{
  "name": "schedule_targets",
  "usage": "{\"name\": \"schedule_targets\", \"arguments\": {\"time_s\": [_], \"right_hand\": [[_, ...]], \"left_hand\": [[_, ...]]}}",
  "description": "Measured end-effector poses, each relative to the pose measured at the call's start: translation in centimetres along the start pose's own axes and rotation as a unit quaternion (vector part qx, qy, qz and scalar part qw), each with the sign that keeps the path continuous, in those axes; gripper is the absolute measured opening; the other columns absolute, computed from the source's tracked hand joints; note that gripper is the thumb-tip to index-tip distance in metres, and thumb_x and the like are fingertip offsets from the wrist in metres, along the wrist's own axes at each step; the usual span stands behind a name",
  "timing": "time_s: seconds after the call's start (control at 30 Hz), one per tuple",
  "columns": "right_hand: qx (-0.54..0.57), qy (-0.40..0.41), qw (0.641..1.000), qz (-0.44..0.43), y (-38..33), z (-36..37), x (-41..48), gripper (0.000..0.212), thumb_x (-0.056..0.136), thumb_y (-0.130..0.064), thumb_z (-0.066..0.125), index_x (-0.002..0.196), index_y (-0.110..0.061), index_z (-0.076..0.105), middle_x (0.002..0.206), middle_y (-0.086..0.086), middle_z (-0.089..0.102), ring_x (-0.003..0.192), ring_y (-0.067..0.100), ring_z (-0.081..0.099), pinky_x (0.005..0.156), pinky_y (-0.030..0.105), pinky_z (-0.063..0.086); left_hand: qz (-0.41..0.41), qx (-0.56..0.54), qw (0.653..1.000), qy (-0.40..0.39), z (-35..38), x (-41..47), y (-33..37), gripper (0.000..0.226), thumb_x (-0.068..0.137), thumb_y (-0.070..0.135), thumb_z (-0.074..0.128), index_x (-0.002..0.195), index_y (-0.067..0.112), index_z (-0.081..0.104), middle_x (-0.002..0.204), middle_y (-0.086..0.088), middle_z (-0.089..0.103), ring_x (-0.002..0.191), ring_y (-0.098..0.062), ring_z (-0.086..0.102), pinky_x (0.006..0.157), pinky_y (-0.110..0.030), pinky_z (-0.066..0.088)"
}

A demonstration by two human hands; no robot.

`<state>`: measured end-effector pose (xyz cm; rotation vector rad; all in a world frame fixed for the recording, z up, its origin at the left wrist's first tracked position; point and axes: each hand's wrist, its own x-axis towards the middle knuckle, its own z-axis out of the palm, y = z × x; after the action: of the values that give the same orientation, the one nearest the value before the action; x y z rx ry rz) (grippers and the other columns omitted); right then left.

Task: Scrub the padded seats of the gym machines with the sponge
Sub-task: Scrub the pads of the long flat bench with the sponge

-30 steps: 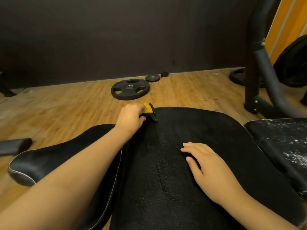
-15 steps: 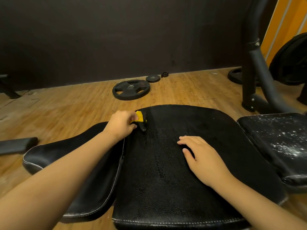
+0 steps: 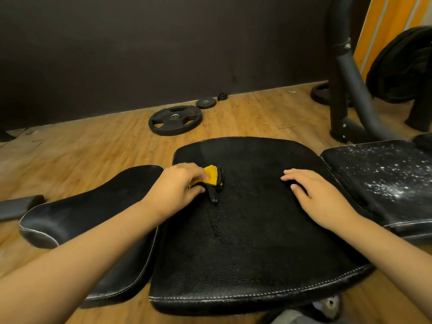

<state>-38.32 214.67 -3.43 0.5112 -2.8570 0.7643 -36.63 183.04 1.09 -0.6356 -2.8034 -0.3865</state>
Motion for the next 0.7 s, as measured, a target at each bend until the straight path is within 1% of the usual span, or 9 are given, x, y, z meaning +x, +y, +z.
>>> {"name": "schedule_targets", "arguments": {"time_s": [0.07,0.1,0.27,0.4,0.5,0.6,0.7], "right_hand": [[-0.020,0.009,1.000,0.005,-0.1,0.5,0.0,0.031,0.099,-0.021,0.046,0.128,-0.026,0.056,0.140,-0.011,0.049,0.134,0.006,0.038,0.106,0.022,0.028],[-0.025,0.013,1.000,0.005,-0.2,0.7,0.0,0.031,0.099,-0.023,0.046,0.128,-0.027,0.056,0.140,-0.012,0.049,0.134,0.005,0.038,0.105,0.021,0.028],[-0.014,0.024,1.000,0.005,0.1,0.8,0.2,0.029,0.099,-0.025,0.045,0.126,-0.030,0.056,0.137,-0.016,0.049,0.133,0.001,0.037,0.102,0.017,0.024],[-0.009,0.027,1.000,0.000,0.2,0.9,0.4,0.028,0.099,-0.025,0.045,0.123,-0.031,0.057,0.135,-0.017,0.050,0.130,0.000,0.039,0.102,0.016,0.026],[-0.003,0.021,1.000,0.007,0.3,0.9,0.3,0.027,0.099,-0.025,0.044,0.123,-0.032,0.056,0.136,-0.016,0.050,0.129,0.003,0.041,0.103,0.021,0.031],[0.000,0.017,1.000,0.014,0.2,0.8,0.3,0.028,0.099,-0.024,0.044,0.124,-0.032,0.055,0.138,-0.015,0.049,0.128,0.006,0.043,0.104,0.025,0.035],[-0.003,0.011,1.000,0.016,0.0,0.7,0.1,0.030,0.100,-0.024,0.044,0.127,-0.030,0.055,0.140,-0.013,0.048,0.131,0.007,0.040,0.107,0.026,0.033]], "left_hand": [[-0.029,0.013,0.999,0.024,0.9,2.6,-0.7,0.022,0.081,0.014,0.075,0.102,0.013,0.069,0.100,-0.003,0.066,0.094,-0.021,0.061,0.079,-0.033,0.047],[-0.045,0.023,0.998,0.031,1.3,4.1,-1.3,0.022,0.082,0.014,0.074,0.103,0.012,0.068,0.102,-0.005,0.066,0.096,-0.024,0.061,0.081,-0.035,0.046],[-0.109,0.054,0.992,0.035,2.0,10.1,-4.0,0.025,0.083,0.014,0.071,0.108,0.013,0.067,0.110,-0.008,0.066,0.104,-0.028,0.060,0.087,-0.035,0.045],[-0.139,0.095,0.986,0.016,2.1,13.0,-4.7,0.027,0.087,0.014,0.067,0.113,0.014,0.063,0.117,-0.009,0.063,0.111,-0.031,0.057,0.093,-0.039,0.044],[-0.151,0.111,0.982,-0.018,1.6,13.8,-4.3,0.025,0.087,0.013,0.066,0.111,0.015,0.062,0.116,-0.009,0.063,0.110,-0.030,0.057,0.090,-0.038,0.045],[-0.121,0.105,0.986,-0.048,1.1,12.3,-2.4,0.024,0.085,0.014,0.068,0.108,0.016,0.063,0.113,-0.007,0.065,0.105,-0.027,0.060,0.088,-0.036,0.048],[-0.036,0.087,0.993,-0.074,1.0,8.7,1.1,0.023,0.085,0.019,0.069,0.107,0.017,0.063,0.111,-0.003,0.064,0.105,-0.023,0.058,0.089,-0.037,0.048]]}}
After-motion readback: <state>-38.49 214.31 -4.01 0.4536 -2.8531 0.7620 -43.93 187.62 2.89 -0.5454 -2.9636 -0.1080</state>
